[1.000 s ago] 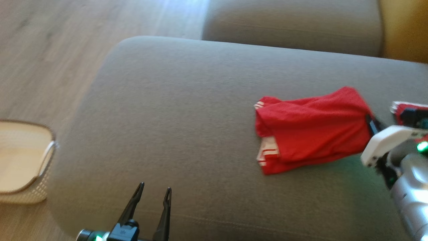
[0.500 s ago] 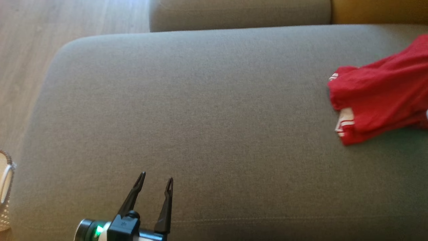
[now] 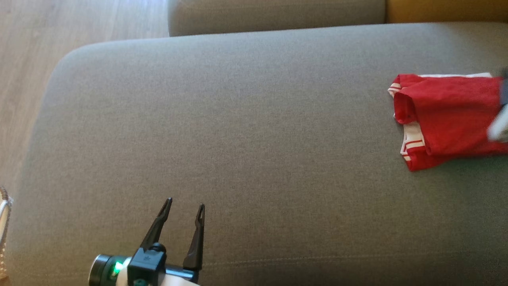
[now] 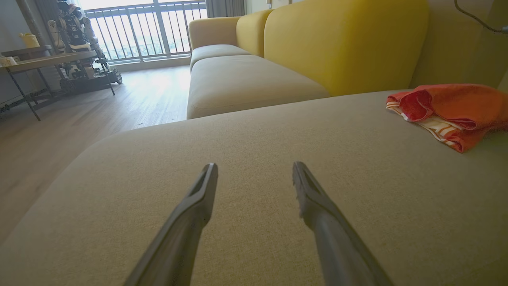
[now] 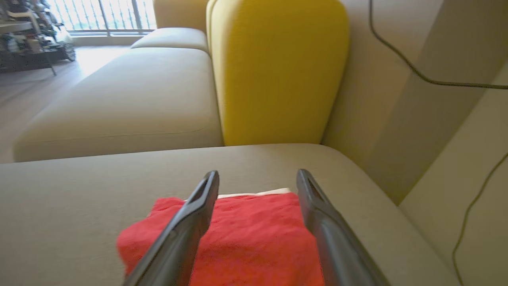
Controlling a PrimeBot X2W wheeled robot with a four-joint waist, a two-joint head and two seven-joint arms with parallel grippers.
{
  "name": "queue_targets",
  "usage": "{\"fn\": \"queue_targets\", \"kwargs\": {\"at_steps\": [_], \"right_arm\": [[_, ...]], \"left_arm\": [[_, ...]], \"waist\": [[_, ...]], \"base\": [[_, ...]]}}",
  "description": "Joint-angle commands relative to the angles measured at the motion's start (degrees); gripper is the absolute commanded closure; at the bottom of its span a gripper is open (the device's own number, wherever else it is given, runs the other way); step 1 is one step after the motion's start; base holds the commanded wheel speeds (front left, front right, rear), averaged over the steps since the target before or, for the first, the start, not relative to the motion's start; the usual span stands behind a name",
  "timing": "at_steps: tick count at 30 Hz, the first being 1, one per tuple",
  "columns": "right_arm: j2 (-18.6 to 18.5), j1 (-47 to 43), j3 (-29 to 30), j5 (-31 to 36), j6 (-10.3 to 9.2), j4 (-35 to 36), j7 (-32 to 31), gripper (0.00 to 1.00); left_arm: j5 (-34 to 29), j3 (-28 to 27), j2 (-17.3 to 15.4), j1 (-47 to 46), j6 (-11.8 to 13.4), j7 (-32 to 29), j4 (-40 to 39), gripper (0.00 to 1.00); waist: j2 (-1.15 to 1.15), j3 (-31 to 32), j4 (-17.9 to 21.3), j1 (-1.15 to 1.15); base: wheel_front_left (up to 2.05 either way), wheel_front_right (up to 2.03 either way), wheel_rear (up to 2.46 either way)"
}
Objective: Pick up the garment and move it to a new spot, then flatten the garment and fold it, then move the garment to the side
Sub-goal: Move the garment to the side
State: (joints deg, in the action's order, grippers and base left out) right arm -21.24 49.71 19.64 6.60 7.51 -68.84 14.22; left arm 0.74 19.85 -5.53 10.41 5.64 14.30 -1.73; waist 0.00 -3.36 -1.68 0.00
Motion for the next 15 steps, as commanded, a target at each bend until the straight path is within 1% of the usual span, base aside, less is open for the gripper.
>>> {"fn": "queue_targets", "kwargs": {"at_steps": [1,4,7,9,14,15], "right_arm": [[3.21,-2.0,-0.89,0.49,-0.02,2.73,0.7,0.0],[9.23,-6.26,-1.68,0.49,-0.02,7.77,0.75,0.0],[14.09,-11.37,-3.89,-0.62,-0.02,13.81,0.76,0.0],[15.78,-15.19,-6.69,-1.05,-0.02,19.15,0.76,0.0],[17.91,-27.71,-11.36,-2.66,-0.02,36.58,0.77,0.0],[17.91,-27.71,-11.36,-2.66,-0.02,36.58,0.77,0.0]], "left_arm": [[0.68,-2.03,0.63,-1.04,0.56,0.7,-1.91,0.0],[1.46,-2.7,0.94,-0.19,0.82,0.7,-2.0,0.0],[2.31,-3.69,1.31,0.29,1.35,0.7,-2.12,0.0],[2.92,-4.27,1.58,0.3,1.59,0.7,-2.29,0.0],[4.52,-5.45,2.15,0.28,2.42,0.7,-3.2,0.0],[4.52,-5.45,2.15,0.28,2.42,0.7,-3.2,0.0]], "waist": [[0.0,1.22,0.48,0.0],[0.0,2.97,1.02,0.0],[0.0,4.17,1.22,0.0],[0.0,4.89,1.11,0.0],[0.0,6.52,0.3,0.0],[0.0,6.52,0.3,0.0]], "base": [[0.0,0.0,0.0],[0.0,0.0,0.0],[0.0,0.0,0.0],[0.0,0.0,0.0],[0.0,0.0,0.0],[0.0,0.0,0.0]]}}
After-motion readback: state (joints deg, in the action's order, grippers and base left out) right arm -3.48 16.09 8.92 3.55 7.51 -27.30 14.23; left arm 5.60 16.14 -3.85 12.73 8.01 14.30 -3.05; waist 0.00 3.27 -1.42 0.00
